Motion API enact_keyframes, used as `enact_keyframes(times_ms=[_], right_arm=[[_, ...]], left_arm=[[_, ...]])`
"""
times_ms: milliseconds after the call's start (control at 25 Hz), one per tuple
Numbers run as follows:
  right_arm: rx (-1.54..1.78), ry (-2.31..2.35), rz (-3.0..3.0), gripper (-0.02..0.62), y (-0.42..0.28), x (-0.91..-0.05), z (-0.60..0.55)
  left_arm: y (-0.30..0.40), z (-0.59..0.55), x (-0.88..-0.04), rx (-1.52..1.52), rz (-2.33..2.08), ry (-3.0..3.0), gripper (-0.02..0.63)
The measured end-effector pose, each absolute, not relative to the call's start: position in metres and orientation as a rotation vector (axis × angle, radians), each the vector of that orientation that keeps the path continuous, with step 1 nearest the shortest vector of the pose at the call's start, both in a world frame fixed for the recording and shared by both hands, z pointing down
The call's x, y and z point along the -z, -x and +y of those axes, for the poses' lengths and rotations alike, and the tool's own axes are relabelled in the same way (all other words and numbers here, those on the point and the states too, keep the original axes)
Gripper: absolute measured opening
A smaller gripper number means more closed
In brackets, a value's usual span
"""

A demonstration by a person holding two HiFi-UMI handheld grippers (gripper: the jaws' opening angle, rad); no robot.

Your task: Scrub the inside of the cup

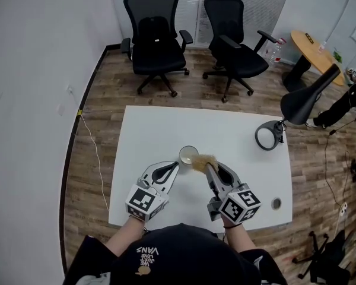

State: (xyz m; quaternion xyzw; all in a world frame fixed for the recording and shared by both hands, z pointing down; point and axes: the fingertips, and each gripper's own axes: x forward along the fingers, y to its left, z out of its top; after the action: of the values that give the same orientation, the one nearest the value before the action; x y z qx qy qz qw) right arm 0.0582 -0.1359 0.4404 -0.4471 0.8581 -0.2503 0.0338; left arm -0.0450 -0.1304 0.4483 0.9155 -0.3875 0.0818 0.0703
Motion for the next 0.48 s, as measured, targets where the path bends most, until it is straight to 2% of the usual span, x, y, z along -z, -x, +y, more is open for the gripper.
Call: enact_keyframes(times_ms=[480], right_arm=[[0.777, 1.392, 2.668, 0.077, -0.0592, -0.4457, -0.1366]], left_arm=[[0.0406, -0.1305, -0.4516, -0.230, -1.136, -2.766, 0.011]])
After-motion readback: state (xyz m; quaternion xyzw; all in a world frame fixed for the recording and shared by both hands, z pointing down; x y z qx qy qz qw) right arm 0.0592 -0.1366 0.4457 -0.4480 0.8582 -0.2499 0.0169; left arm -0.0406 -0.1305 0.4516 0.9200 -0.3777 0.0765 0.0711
